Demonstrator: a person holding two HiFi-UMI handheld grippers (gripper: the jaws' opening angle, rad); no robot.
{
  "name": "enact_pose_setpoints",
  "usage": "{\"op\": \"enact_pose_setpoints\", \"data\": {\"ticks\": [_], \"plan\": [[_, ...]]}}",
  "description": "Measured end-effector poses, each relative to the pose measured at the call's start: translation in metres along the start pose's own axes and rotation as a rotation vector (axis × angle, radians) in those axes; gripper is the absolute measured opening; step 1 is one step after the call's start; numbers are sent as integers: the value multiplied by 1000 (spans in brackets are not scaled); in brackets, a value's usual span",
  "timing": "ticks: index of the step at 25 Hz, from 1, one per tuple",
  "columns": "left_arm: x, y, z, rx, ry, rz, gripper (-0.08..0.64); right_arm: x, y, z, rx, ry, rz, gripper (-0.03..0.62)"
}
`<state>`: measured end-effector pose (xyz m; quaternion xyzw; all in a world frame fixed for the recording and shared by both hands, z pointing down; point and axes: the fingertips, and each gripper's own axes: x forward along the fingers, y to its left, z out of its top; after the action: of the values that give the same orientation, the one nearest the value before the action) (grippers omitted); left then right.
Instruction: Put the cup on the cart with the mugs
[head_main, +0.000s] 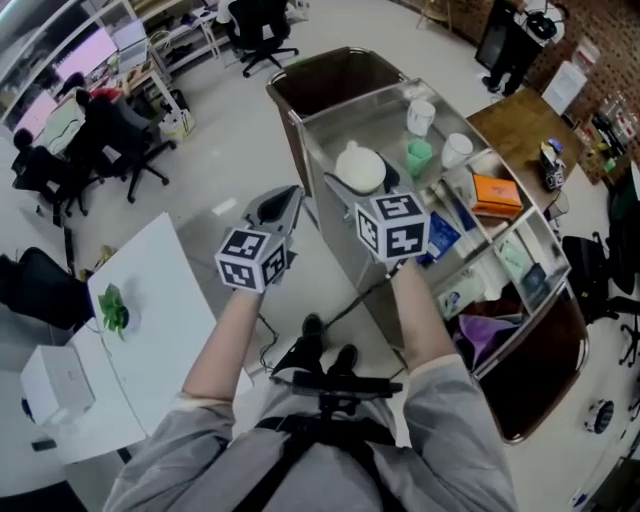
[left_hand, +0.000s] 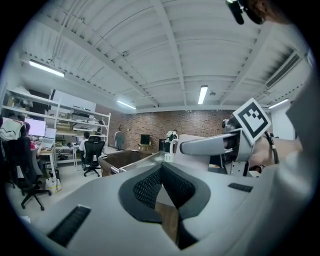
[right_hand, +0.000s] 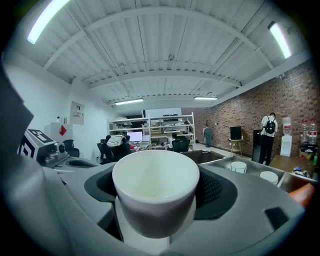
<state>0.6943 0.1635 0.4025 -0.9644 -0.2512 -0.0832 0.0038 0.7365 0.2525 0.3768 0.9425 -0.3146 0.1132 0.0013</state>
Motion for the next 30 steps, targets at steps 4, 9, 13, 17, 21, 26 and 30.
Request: {"op": "enact_pose_setpoints", "data": {"ticks": [4,9,13,17,21,26,30], "plan": [[29,19,2,-8,-5,-8,3,39,-29,11,-27,2,-41,442],[58,45,-5,-35,4,-21,3,85,-63,16,3,11,-87,442],[79,66,-12,-47,22,-27,3,124,-83,9,-11,48,-116,442],[97,84,-18,-30,44,-25,3,155,-96,-9,-1,96,-122,442],[114,97,-21,-33,56,-27,3,177,-112,-29,11,135,-134,442],[128,110,-27,-40,66,-23,3,199,-127,-47,9,167,-148,442],[132,115,-31,-44,71,-19,3,210,-135,-58,14,183,-152,442]]}}
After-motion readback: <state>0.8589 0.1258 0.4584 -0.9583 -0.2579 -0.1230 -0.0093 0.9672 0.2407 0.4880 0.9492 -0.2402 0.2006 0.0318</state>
